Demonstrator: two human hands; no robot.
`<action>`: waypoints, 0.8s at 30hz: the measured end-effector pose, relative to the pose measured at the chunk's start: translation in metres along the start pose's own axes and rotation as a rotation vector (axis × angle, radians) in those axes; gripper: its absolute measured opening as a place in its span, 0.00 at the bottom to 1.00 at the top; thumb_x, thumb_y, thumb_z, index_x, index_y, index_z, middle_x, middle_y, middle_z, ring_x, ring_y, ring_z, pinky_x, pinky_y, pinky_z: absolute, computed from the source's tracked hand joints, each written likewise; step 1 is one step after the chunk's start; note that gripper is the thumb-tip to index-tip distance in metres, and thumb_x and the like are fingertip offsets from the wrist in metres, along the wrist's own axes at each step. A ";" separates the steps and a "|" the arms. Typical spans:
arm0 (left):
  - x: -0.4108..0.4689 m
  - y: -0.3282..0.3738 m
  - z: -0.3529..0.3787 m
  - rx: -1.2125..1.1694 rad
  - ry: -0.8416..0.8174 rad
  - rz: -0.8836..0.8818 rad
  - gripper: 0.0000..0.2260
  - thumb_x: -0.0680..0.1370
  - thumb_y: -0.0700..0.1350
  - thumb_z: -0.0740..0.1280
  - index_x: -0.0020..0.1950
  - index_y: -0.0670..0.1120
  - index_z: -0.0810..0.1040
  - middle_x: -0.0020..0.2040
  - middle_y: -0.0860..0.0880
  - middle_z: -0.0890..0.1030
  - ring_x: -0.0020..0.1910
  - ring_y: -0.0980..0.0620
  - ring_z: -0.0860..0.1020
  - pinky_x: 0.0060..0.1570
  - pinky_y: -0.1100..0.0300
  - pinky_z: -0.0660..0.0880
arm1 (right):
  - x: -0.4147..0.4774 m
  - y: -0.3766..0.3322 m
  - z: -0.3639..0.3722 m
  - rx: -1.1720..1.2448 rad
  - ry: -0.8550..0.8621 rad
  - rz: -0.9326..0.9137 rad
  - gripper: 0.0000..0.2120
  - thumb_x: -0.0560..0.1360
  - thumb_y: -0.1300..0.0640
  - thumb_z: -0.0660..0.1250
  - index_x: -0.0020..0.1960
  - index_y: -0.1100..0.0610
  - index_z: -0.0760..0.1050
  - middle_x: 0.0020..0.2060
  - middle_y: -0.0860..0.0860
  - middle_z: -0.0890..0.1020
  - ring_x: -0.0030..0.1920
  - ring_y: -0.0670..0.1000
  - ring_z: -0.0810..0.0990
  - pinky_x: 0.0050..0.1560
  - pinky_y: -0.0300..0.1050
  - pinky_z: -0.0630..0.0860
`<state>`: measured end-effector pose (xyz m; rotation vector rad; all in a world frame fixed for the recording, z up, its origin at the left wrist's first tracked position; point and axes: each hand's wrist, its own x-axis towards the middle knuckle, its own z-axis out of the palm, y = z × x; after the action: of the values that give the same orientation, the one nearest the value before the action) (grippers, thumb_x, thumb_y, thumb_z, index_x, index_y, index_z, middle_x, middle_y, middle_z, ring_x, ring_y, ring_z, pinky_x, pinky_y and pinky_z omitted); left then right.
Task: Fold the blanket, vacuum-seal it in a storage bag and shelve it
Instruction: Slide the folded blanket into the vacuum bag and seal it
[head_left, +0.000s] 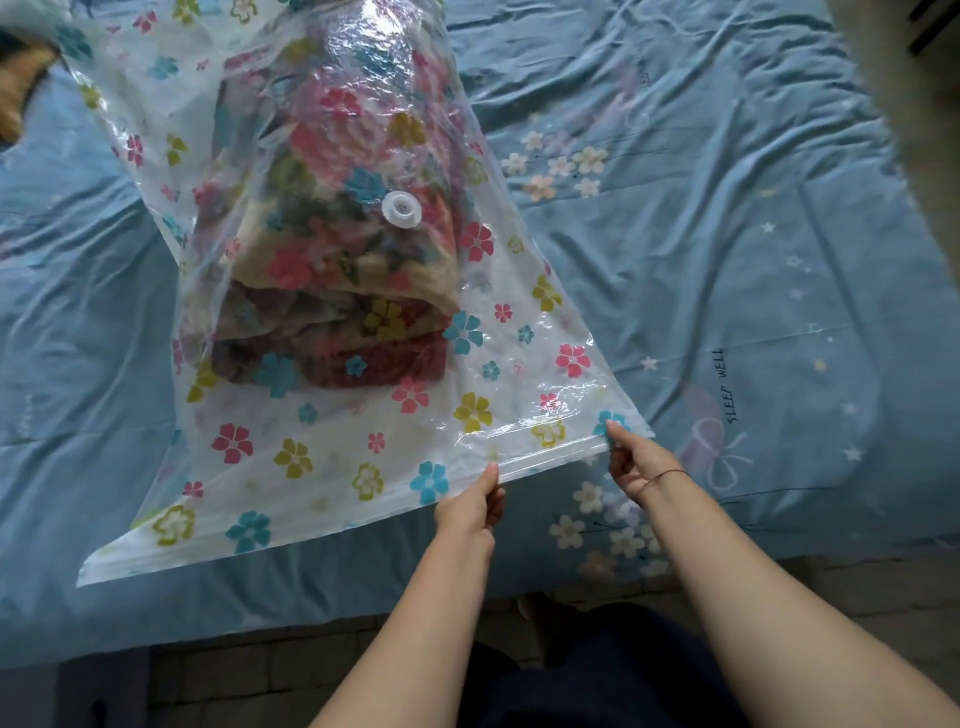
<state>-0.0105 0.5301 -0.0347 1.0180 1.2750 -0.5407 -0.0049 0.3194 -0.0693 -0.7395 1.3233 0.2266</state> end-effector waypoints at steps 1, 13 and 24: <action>0.000 0.000 -0.001 0.004 0.000 0.000 0.09 0.72 0.38 0.75 0.46 0.41 0.76 0.35 0.47 0.79 0.23 0.58 0.78 0.23 0.67 0.74 | 0.001 -0.002 -0.001 0.005 -0.002 0.003 0.07 0.75 0.62 0.71 0.40 0.58 0.75 0.21 0.46 0.77 0.18 0.40 0.71 0.19 0.30 0.69; -0.006 0.000 0.001 0.020 -0.004 -0.003 0.07 0.72 0.38 0.74 0.44 0.40 0.77 0.35 0.47 0.80 0.24 0.57 0.78 0.25 0.67 0.76 | 0.004 -0.018 -0.010 0.001 -0.010 0.036 0.07 0.75 0.62 0.70 0.40 0.60 0.74 0.30 0.50 0.76 0.17 0.40 0.69 0.19 0.29 0.68; -0.004 -0.002 0.003 0.016 0.005 -0.033 0.06 0.72 0.38 0.74 0.43 0.40 0.77 0.34 0.47 0.80 0.24 0.57 0.78 0.24 0.66 0.75 | -0.003 -0.024 -0.011 -0.087 -0.004 0.029 0.08 0.76 0.60 0.70 0.40 0.59 0.74 0.29 0.49 0.75 0.17 0.40 0.68 0.20 0.28 0.68</action>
<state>-0.0118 0.5259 -0.0320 1.0136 1.2960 -0.5750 -0.0014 0.2951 -0.0585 -0.7934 1.3279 0.3099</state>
